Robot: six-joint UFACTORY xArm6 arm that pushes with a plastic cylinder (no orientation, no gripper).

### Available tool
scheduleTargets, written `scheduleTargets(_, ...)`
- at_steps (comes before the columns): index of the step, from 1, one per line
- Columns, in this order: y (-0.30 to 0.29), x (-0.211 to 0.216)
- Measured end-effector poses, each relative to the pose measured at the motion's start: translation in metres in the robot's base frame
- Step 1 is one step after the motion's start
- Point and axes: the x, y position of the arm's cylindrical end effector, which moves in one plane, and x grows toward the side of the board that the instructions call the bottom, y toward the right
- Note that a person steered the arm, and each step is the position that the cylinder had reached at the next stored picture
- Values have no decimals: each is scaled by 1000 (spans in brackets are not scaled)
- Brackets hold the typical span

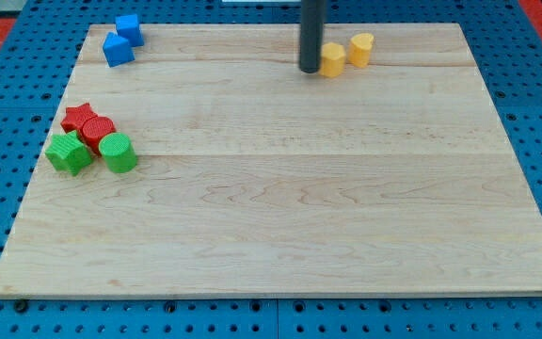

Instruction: Place yellow blocks and blue blocks at the top right side of the board

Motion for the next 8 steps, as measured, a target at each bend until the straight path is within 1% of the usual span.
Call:
scheduleTargets(1, -32, 4)
scheduleTargets(2, -161, 8)
scheduleTargets(3, -276, 8)
scheduleTargets(4, -346, 6)
scheduleTargets(5, -378, -31)
scheduleTargets(6, -372, -54)
scheduleTargets(7, -345, -92)
scheduleTargets(8, -337, -95)
